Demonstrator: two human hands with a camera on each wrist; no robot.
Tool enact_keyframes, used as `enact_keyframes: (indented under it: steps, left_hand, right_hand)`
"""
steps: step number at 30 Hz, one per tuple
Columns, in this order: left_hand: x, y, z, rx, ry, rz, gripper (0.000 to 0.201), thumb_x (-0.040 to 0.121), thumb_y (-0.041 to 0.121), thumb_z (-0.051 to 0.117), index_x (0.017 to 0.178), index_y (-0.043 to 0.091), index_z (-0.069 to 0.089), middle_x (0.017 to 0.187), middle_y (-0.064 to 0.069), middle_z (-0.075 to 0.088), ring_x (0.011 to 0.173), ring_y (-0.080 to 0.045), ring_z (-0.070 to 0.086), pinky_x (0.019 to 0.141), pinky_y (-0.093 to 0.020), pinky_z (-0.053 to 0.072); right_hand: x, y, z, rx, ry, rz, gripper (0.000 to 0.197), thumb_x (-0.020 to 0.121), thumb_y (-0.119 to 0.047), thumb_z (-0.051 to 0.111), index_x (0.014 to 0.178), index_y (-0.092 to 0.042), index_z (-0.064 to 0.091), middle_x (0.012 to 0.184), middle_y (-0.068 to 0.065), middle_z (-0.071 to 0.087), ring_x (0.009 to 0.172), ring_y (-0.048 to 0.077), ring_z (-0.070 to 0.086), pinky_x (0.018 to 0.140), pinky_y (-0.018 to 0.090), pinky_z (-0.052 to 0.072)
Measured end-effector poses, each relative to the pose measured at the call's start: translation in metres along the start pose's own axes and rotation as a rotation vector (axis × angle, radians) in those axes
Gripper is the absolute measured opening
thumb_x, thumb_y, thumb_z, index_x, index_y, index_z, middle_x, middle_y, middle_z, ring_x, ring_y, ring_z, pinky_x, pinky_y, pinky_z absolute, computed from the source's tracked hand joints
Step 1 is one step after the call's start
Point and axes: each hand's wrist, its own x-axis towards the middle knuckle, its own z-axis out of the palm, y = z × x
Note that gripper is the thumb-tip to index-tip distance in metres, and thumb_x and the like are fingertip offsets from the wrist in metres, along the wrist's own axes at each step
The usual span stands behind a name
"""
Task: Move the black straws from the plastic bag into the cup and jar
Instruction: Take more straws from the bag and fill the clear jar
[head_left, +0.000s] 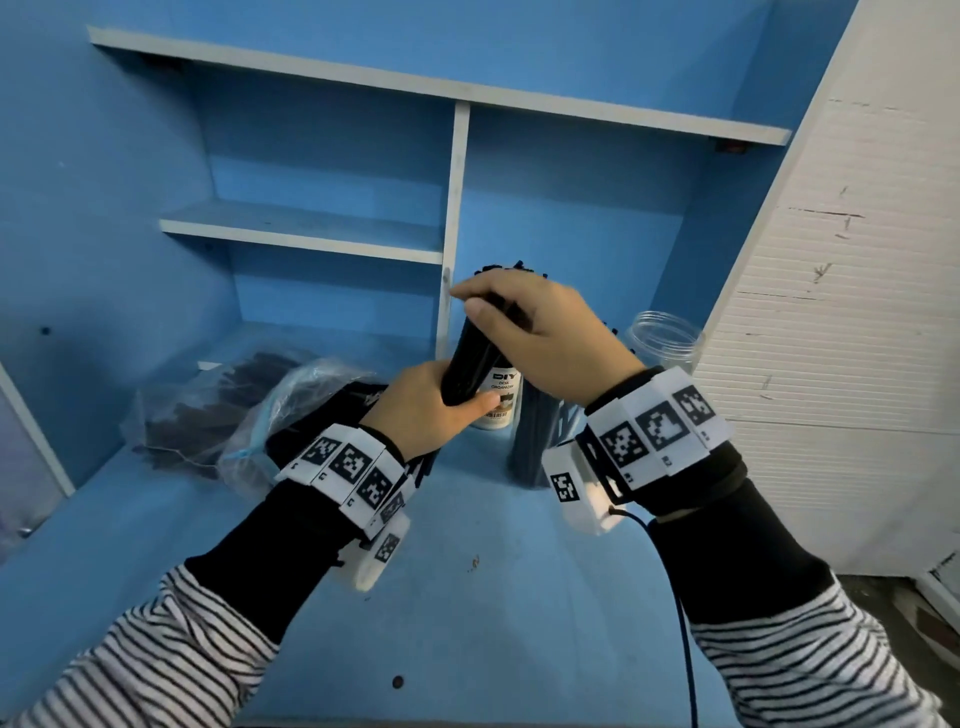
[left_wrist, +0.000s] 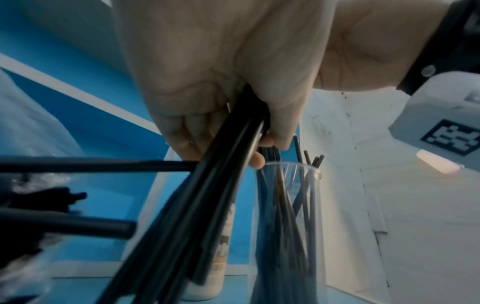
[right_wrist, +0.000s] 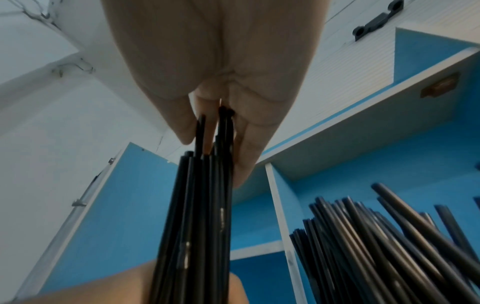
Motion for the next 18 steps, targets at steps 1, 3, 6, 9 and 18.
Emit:
enact_keyframes:
  steps: [1, 3, 6, 9, 18]
  left_hand:
    - [0.000, 0.000, -0.001, -0.006, 0.001, -0.005, 0.043, 0.086, 0.044, 0.066, 0.059, 0.022, 0.041, 0.047, 0.010, 0.040, 0.045, -0.005, 0.040, 0.052, -0.023, 0.030]
    - [0.000, 0.004, -0.002, -0.046, 0.010, 0.000, 0.037, 0.086, 0.042, 0.067, 0.063, 0.022, 0.046, 0.051, 0.010, 0.045, 0.048, -0.004, 0.043, 0.053, -0.021, 0.032]
    - [0.000, 0.016, -0.001, -0.134, 0.022, 0.015, 0.020, 0.086, 0.035, 0.068, 0.084, 0.017, 0.062, 0.065, 0.013, 0.062, 0.059, 0.001, 0.055, 0.057, -0.016, 0.037]
    - [-0.002, 0.028, 0.004, -0.236, 0.029, 0.026, 0.015, 0.089, 0.025, 0.066, 0.095, 0.012, 0.061, 0.070, 0.013, 0.062, 0.061, 0.005, 0.055, 0.055, -0.010, 0.038]
    - [-0.014, 0.008, 0.035, -0.223, -0.153, -0.172, 0.028, 0.086, 0.032, 0.070, 0.104, 0.009, 0.068, 0.102, -0.010, 0.071, 0.090, -0.015, 0.064, 0.086, -0.030, 0.051]
  right_hand:
    - [-0.001, 0.000, 0.002, 0.011, -0.027, 0.004, 0.029, 0.101, -0.027, 0.046, 0.126, -0.019, 0.059, 0.112, -0.010, 0.061, 0.093, -0.003, 0.054, 0.081, 0.005, 0.041]
    - [-0.001, -0.002, 0.005, 0.062, -0.005, -0.003, 0.035, 0.100, -0.031, 0.046, 0.133, -0.020, 0.053, 0.120, -0.011, 0.057, 0.104, -0.002, 0.052, 0.091, 0.010, 0.041]
    - [0.001, -0.006, 0.006, 0.131, 0.070, -0.053, 0.044, 0.098, -0.036, 0.051, 0.139, -0.022, 0.044, 0.137, -0.009, 0.049, 0.125, 0.003, 0.045, 0.105, 0.018, 0.036]
    - [0.004, -0.005, 0.008, 0.109, 0.086, -0.098, 0.038, 0.097, -0.027, 0.056, 0.133, -0.016, 0.049, 0.128, -0.004, 0.053, 0.118, 0.003, 0.048, 0.099, 0.011, 0.035]
    - [-0.012, 0.019, 0.034, 0.071, 0.057, -0.049, 0.033, 0.094, -0.017, 0.058, 0.127, -0.015, 0.055, 0.112, -0.002, 0.061, 0.106, 0.003, 0.053, 0.093, 0.009, 0.039]
